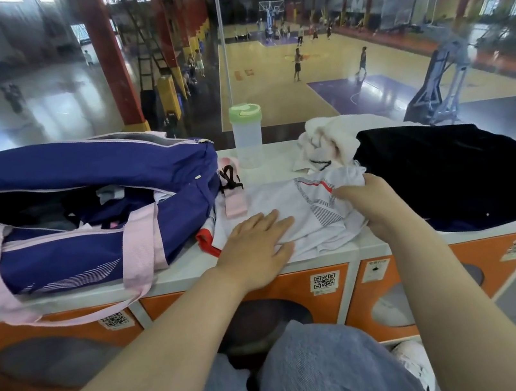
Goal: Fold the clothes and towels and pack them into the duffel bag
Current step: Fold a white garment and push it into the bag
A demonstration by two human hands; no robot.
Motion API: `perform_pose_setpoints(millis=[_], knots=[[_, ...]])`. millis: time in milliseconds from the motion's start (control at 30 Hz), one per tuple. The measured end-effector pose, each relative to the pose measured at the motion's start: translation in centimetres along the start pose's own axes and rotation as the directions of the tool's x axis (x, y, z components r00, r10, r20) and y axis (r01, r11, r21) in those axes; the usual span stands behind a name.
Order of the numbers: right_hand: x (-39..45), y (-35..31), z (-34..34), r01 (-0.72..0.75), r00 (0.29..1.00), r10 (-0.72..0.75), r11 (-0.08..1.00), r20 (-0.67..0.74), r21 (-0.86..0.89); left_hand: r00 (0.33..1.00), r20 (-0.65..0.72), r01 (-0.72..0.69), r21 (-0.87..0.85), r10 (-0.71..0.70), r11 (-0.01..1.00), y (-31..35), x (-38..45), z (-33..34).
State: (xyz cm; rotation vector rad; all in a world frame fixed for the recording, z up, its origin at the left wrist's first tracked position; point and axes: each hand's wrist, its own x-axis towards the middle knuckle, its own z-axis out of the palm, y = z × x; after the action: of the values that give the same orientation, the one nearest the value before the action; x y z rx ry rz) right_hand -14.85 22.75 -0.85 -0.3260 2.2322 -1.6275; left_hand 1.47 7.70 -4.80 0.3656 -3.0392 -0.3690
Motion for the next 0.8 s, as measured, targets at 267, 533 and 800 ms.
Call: perform_pose_setpoints(millis=[267, 533, 800], knots=[[-2.1, -2.9, 2.7, 0.363, 0.918, -0.397, 0.837, 0.003, -0.410, 0.921, -0.248, -0.020, -0.802, -0.301, 0.597, -0.2, -0.3, -0.9], [-6.2, -4.6, 11.3, 0.697, 0.697, -0.535, 0.348, 0.478, -0.627, 0.699, -0.283, -0.087, -0.945, -0.657, 0.315, -1.5, -0.3, -2.1], [-6.2, -3.3, 12.0, 0.638, 0.679, -0.281, 0.683, 0.679, -0.356, 0.680, -0.321, -0.072, -0.924, -0.659, 0.375, -2.3, -0.7, -2.4]])
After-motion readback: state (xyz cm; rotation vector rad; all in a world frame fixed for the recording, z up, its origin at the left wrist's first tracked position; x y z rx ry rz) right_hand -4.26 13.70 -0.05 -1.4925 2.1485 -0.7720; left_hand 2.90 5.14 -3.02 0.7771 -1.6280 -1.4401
